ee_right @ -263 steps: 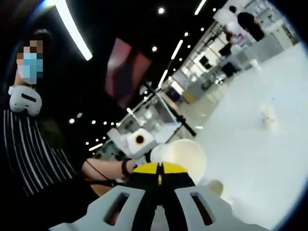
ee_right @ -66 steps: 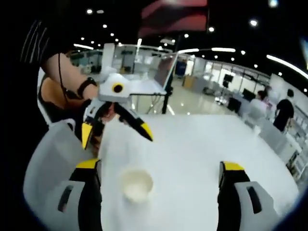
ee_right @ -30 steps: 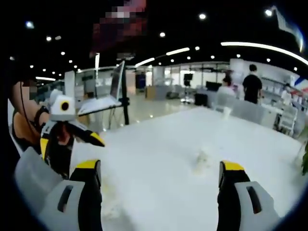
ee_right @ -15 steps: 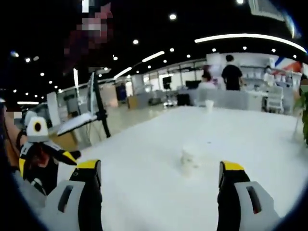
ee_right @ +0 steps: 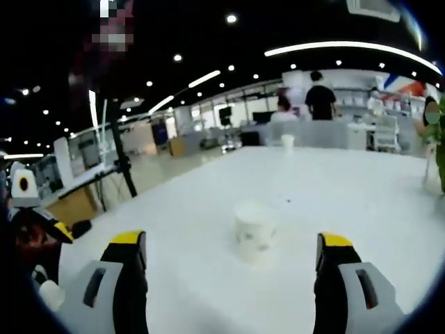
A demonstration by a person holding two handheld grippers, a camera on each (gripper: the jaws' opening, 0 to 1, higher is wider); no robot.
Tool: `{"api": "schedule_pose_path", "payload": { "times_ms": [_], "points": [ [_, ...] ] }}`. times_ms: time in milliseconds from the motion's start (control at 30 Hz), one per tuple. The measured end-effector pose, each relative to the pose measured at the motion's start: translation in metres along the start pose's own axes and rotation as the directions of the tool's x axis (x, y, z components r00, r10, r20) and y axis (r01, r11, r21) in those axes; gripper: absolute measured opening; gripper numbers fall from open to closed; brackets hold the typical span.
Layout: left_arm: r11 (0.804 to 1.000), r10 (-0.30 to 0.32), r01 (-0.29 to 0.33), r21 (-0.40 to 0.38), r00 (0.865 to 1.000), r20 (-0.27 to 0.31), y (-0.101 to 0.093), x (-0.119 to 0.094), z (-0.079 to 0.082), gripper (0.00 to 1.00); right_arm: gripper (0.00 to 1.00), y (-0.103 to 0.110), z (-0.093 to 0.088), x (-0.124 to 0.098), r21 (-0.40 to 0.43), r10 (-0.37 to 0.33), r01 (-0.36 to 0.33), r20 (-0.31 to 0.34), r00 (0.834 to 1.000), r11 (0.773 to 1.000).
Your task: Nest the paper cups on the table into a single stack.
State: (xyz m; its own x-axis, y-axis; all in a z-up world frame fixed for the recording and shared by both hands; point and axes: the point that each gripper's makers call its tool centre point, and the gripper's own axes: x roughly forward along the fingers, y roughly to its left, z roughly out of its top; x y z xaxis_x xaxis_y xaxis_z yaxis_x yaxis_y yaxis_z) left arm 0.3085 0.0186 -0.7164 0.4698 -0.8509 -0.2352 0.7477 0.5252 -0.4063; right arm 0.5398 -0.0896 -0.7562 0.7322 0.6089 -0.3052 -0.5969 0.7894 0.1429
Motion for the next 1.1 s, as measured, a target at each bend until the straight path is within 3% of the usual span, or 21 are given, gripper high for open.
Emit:
{"api": "schedule_pose_path", "payload": {
  "times_ms": [433,567,700,933,1100],
  "points": [
    [1.0,0.003,-0.003,-0.011,1.0,-0.009,-0.001,-0.002,-0.008,0.97,0.9,-0.021,-0.018,0.044,-0.046,-0.052,0.052,-0.01,0.999,0.998],
    [1.0,0.004,-0.004,-0.005,1.0,-0.01,-0.003,-0.003,-0.009,0.97,0.85,-0.03,-0.023,0.053,0.035,-0.081,0.081,-0.013,0.997,0.996],
    [1.0,0.01,-0.01,-0.022,1.0,-0.015,-0.003,-0.004,-0.013,0.96,0.8,-0.028,-0.022,0.055,0.032,-0.089,0.089,-0.012,0.996,0.996],
    [1.0,0.016,-0.016,-0.024,1.0,-0.013,-0.005,-0.007,-0.014,0.96,0.62,-0.026,-0.02,0.056,0.017,-0.079,0.079,-0.023,0.997,0.997],
    [0.999,0.02,-0.02,-0.035,1.0,-0.014,-0.005,-0.01,-0.016,0.95,0.57,-0.024,-0.017,0.059,0.013,-0.072,0.072,-0.025,0.997,0.997]
  ]
}}
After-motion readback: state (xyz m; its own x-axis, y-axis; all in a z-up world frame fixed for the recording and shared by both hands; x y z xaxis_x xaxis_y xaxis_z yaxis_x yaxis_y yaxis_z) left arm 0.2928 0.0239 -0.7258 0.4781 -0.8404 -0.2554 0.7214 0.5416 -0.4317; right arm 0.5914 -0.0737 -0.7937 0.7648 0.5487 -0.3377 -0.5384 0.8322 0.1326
